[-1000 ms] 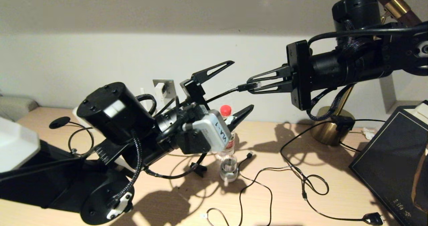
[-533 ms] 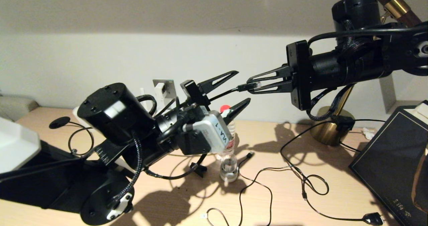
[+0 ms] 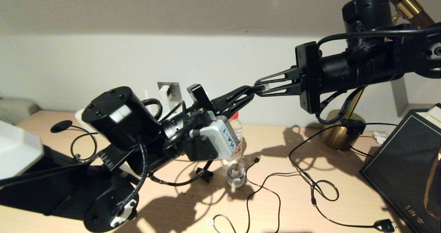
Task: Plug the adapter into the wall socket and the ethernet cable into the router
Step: Hand it to the other hand
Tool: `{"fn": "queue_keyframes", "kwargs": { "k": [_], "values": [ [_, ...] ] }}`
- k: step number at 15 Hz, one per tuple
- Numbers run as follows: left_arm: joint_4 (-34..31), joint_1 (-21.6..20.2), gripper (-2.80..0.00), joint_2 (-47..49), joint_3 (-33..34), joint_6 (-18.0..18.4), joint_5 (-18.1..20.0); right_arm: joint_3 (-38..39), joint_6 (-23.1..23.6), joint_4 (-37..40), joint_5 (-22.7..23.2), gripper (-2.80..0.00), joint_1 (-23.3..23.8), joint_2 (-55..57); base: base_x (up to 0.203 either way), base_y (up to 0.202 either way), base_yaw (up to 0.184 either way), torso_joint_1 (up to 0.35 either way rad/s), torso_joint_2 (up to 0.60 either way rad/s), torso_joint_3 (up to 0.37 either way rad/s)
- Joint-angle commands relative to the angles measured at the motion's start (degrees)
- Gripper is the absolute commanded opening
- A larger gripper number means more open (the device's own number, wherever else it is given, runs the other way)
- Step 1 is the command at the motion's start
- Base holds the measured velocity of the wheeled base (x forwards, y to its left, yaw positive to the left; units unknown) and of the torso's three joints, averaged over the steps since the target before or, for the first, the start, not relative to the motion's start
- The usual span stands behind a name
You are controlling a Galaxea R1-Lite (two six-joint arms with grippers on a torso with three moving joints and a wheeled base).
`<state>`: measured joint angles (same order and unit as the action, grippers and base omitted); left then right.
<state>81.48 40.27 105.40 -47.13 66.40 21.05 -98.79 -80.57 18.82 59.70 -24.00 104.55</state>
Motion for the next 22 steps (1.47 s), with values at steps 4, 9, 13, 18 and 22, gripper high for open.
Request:
{"fn": "queue_keyframes", "kwargs": {
  "k": [4,9,13,18,22],
  "values": [
    [0.52,-0.01,-2.8,-0.11,0.2,0.31,0.13,0.25,1.05,0.17,0.33,0.0,0.01,-0.13,0.0,0.0,0.0,0.0,0.0,0.0],
    [0.52,-0.01,-2.8,-0.2,0.95,0.22,0.07,0.53,1.12,0.17,0.26,0.0,0.09,-0.22,0.0,0.0,0.0,0.0,0.0,0.0],
    [0.51,-0.43,-2.8,-4.48,5.62,-4.77,-6.54,0.43,1.47,-0.02,-1.14,0.0,5.8,-1.35,0.0,0.0,0.0,0.0,0.0,0.0],
    [-12.17,-1.67,-2.8,-11.35,7.59,-29.41,-31.58,10.2,21.64,0.03,-29.67,-2.8,4.95,-8.61,0.0,0.0,0.0,0.0,0.0,0.0],
    [-31.36,-5.48,-2.8,-19.05,7.54,-45.04,-36.25,25.2,34.95,-0.04,-50.16,-2.8,-0.41,-25.6,0.0,0.0,0.0,0.0,0.0,0.0]
  ]
}}
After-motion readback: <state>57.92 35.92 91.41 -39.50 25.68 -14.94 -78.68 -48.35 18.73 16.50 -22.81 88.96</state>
